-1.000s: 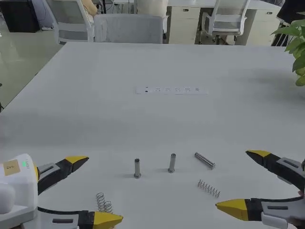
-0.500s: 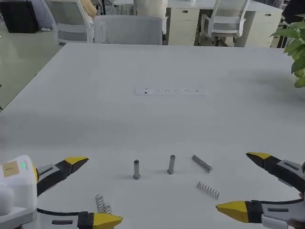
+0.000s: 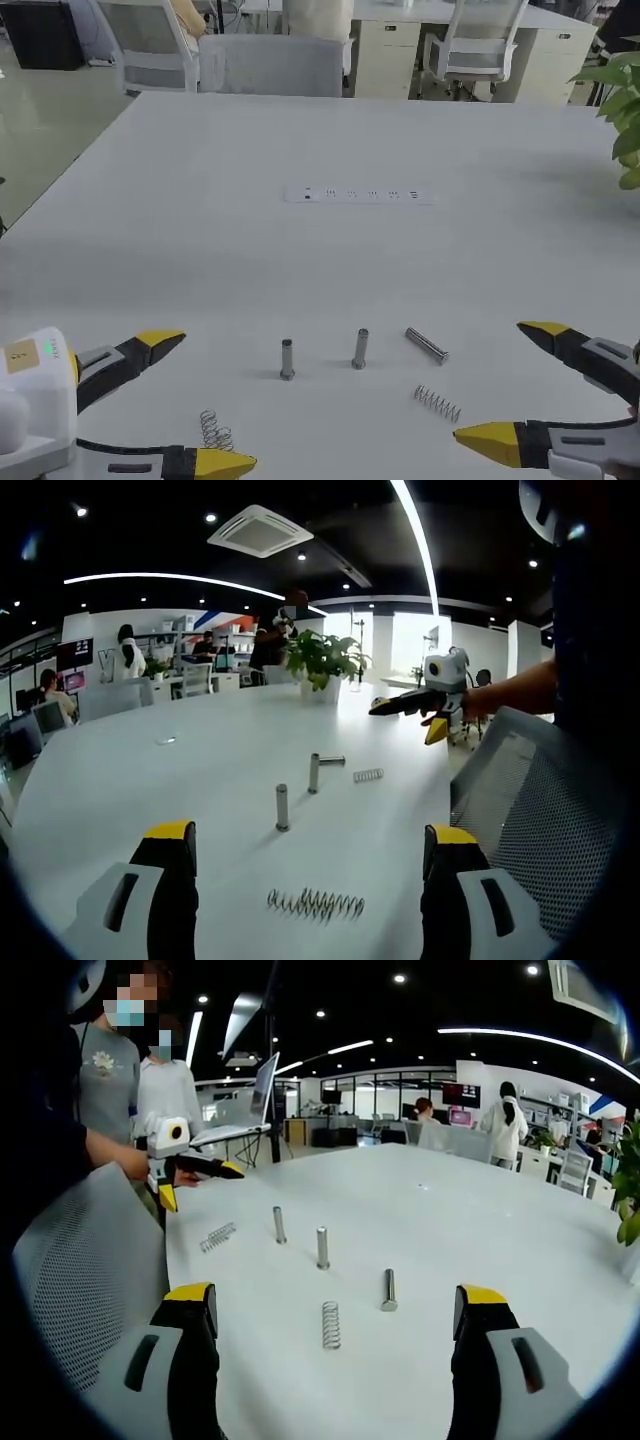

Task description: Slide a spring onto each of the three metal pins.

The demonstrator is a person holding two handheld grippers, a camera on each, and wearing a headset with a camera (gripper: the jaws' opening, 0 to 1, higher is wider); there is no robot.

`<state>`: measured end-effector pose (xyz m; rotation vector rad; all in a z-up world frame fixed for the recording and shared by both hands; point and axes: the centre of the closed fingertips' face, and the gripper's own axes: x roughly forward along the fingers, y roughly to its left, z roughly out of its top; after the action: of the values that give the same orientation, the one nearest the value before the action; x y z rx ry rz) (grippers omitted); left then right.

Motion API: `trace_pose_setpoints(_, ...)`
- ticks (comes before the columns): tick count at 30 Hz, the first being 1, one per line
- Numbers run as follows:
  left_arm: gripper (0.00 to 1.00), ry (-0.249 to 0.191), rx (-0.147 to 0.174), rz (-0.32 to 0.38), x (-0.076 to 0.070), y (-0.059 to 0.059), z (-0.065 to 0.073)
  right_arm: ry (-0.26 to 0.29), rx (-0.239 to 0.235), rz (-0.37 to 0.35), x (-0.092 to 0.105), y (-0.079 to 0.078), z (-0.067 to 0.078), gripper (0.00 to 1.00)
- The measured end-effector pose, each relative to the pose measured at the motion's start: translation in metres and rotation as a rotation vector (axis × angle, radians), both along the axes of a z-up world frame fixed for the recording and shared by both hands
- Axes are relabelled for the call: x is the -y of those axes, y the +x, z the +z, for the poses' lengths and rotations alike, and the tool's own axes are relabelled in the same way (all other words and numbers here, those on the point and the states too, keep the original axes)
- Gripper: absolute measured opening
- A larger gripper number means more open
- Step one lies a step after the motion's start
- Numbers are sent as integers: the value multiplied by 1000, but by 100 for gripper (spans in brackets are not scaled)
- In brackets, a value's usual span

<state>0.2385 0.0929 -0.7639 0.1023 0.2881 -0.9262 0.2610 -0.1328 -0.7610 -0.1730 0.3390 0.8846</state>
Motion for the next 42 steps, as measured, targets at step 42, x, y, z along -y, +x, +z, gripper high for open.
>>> trace_pose_setpoints(42,91,-12,13,-4,2,-2,6,-78,-44,-41,6,31,3,86)
